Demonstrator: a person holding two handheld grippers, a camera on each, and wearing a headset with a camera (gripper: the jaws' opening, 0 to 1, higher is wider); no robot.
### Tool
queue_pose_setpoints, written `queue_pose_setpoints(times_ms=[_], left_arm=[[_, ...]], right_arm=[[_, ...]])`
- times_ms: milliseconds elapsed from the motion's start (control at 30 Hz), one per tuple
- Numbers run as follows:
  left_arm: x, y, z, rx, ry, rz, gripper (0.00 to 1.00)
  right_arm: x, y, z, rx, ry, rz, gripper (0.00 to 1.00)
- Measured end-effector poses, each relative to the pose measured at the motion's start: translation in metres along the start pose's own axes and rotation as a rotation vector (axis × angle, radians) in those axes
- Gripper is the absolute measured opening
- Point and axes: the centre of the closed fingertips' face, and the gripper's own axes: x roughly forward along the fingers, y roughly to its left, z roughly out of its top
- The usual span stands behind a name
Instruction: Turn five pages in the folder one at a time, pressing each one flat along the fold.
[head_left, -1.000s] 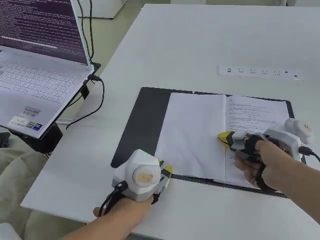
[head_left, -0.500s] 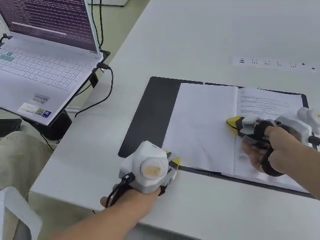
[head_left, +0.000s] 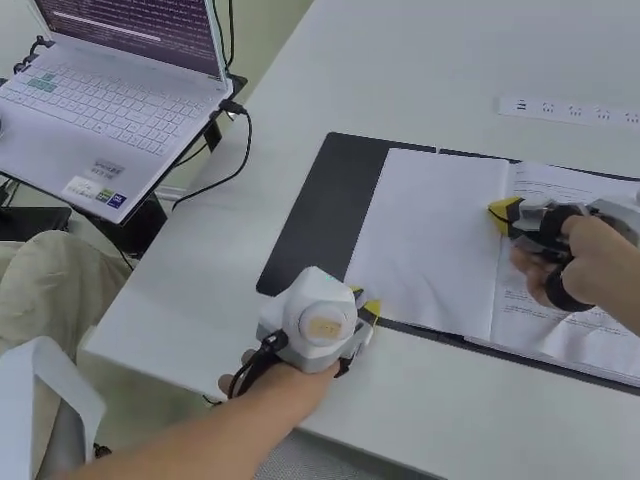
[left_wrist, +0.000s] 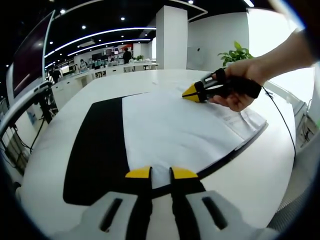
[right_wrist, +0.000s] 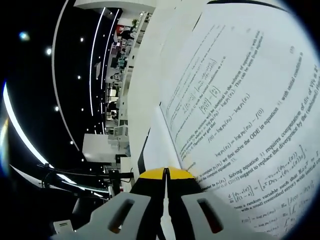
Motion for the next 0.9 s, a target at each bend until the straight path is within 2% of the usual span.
queue_pose_setpoints(times_ms=[300,400,567,900], left_arm=[[0.001,0.001,-0.001,-0.015,-0.012,0.011,0.12],[0.001,0.002,-0.001,-0.020,-0.016,0.012,0.12],[0.002,0.003,-0.002,-0.021,-0.017,0.012,0.12],[0.001,0.002,-0.001,-0.025,-0.023,0.012,0.12]], right_arm=[[0.016,0.004,0.017,0.002,-0.017,-0.004,0.00],[0.024,0.006,0.026,-0.025,-0.024,-0.028,0.00],[0.031,0.010,0.035,-0.032,-0.034,-0.040,0.00],[0.052,0.018,0.063,0.053,-0.136,0.004,0.00]])
